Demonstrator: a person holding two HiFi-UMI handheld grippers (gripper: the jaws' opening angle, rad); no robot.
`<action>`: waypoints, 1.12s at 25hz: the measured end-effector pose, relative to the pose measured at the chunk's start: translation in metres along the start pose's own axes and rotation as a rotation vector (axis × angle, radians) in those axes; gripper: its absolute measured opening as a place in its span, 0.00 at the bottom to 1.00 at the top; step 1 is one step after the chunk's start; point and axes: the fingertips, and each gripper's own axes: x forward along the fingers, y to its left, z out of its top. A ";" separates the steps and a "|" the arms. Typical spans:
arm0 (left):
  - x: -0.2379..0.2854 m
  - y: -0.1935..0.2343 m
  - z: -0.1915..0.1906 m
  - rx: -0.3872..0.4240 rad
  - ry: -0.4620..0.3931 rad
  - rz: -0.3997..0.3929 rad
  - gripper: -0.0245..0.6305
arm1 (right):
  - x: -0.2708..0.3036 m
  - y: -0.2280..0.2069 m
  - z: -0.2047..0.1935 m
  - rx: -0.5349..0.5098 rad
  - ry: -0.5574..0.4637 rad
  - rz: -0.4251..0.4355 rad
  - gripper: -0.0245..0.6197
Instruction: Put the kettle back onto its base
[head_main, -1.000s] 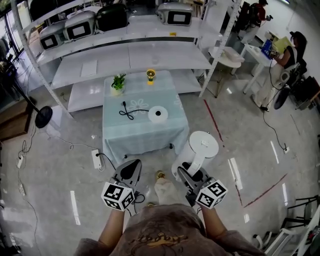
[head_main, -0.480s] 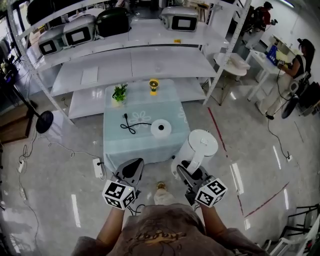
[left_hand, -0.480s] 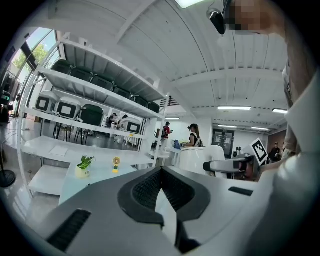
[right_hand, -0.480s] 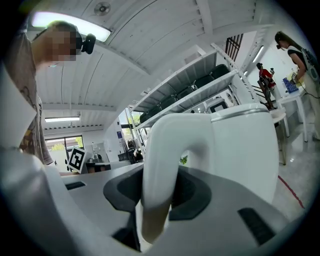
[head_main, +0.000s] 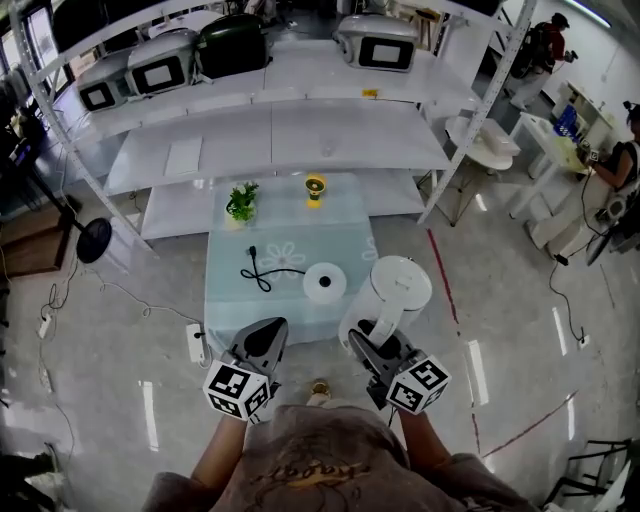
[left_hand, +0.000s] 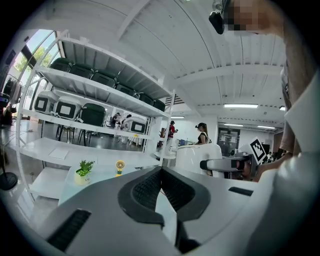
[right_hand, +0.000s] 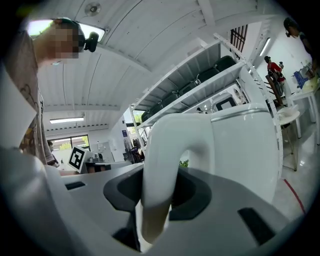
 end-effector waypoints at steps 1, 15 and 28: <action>0.006 0.004 0.001 -0.002 0.001 0.005 0.07 | 0.005 -0.004 0.002 0.001 0.004 0.008 0.23; 0.057 0.052 0.015 -0.016 0.010 -0.005 0.07 | 0.066 -0.041 0.020 -0.014 0.026 0.026 0.23; 0.082 0.081 0.014 -0.036 0.047 -0.068 0.07 | 0.126 -0.068 0.024 -0.059 0.037 0.015 0.23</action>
